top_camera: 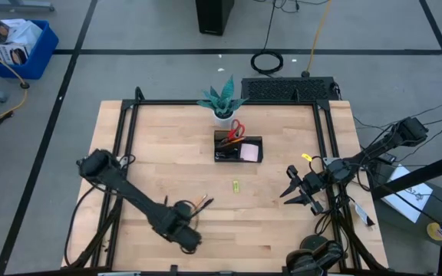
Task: Pick and place office supplies into organizer
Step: Put the black pen into the black desk organizer
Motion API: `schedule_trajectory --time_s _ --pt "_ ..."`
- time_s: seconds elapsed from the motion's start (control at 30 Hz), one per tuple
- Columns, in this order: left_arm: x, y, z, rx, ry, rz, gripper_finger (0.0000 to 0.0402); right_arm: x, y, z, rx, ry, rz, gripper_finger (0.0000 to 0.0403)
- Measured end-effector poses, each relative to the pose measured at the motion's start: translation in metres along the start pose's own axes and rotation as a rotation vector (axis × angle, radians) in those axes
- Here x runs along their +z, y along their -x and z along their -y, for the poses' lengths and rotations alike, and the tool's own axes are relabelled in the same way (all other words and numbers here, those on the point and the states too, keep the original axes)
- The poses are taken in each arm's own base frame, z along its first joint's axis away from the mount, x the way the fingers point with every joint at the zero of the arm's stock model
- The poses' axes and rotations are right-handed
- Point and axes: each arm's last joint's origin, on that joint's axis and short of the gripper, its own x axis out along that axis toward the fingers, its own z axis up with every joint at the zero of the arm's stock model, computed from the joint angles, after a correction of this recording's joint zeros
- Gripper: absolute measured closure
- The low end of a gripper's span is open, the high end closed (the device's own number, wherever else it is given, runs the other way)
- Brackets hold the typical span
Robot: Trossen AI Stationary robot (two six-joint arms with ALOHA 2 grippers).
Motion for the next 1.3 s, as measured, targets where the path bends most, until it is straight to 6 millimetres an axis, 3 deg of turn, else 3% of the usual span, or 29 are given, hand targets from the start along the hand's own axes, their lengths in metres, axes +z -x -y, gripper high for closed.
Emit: schedule_trajectory --time_s 0.17,0.27,0.6,0.93,1.3 --pt "-0.015 -0.006 -0.041 0.06 0.143 -0.021 0.0215 0.0 0.0 0.0 0.0 0.0 -0.001 0.03" --pt "-0.016 0.001 -0.051 0.037 0.211 -0.026 0.0215 0.0 0.0 0.0 0.0 0.0 -0.001 0.03" --pt "-0.006 -0.006 -0.038 -0.15 0.23 -0.018 0.0215 0.0 0.0 0.0 0.0 0.0 -0.001 0.03" --pt "0.0 -0.033 -0.058 -0.038 0.279 -0.006 0.0215 0.0 0.0 0.0 0.0 0.0 0.0 0.03" --pt "0.005 -0.044 -0.068 0.028 0.291 -0.029 0.0215 0.0 0.0 0.0 0.0 0.0 -0.001 0.03"
